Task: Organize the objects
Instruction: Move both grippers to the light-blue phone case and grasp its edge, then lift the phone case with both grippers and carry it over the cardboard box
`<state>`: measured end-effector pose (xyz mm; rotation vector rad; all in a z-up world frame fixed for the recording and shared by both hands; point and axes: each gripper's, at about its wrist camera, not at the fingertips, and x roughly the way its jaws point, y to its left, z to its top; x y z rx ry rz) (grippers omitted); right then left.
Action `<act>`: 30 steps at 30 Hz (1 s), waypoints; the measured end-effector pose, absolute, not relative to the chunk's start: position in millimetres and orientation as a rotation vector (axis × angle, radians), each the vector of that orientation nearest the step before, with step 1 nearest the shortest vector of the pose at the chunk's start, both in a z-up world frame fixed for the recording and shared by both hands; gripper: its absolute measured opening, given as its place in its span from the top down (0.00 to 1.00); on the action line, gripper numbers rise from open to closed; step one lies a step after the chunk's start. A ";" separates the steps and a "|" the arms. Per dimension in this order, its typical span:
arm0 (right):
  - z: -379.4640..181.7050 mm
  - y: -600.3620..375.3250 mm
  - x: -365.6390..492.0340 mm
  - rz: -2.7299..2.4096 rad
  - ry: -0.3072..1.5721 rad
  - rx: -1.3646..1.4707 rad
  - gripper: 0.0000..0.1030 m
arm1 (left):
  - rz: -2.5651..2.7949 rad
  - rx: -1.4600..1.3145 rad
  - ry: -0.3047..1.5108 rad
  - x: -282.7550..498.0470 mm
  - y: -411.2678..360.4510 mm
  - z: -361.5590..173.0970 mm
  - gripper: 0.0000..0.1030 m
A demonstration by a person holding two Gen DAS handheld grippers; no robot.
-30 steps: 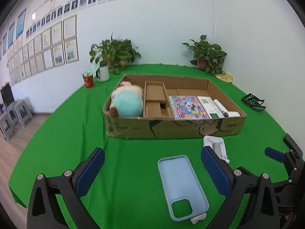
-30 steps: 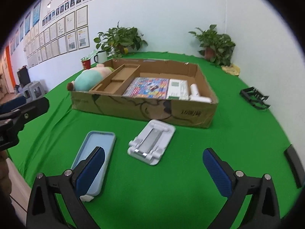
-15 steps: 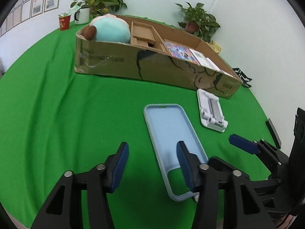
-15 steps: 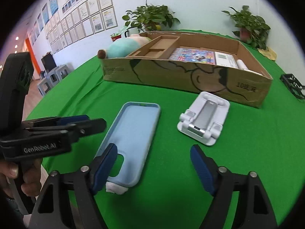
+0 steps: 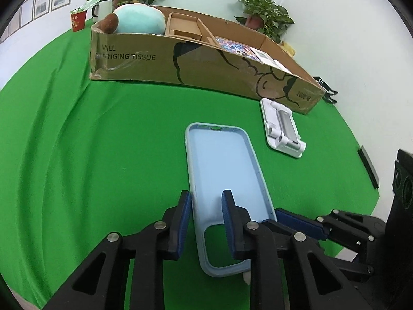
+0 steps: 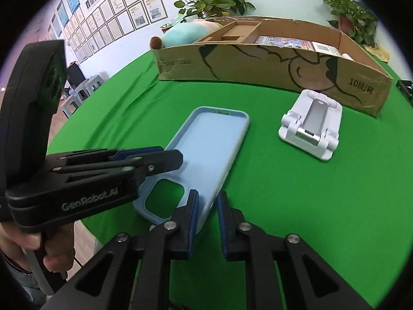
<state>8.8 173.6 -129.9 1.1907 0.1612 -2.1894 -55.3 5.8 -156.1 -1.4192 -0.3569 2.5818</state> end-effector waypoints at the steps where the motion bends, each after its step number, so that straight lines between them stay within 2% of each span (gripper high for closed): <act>1: -129.5 173.4 9.6 -2.196 0.164 1.189 0.86 | 2.584 -1.424 -0.351 -54.8 6.1 -156.3 0.84; 6: -130.2 172.5 -2.4 -2.239 0.151 1.201 0.88 | 2.579 -1.448 -0.339 -52.5 6.1 -154.9 0.93; 16: -130.4 165.3 -7.8 -2.281 0.211 1.203 0.91 | 2.606 -1.457 -0.310 -49.5 8.1 -151.8 0.96; 30: -73.6 186.8 -7.6 -2.420 0.168 0.966 0.93 | 2.733 -1.178 -0.162 -48.5 35.3 -73.0 0.97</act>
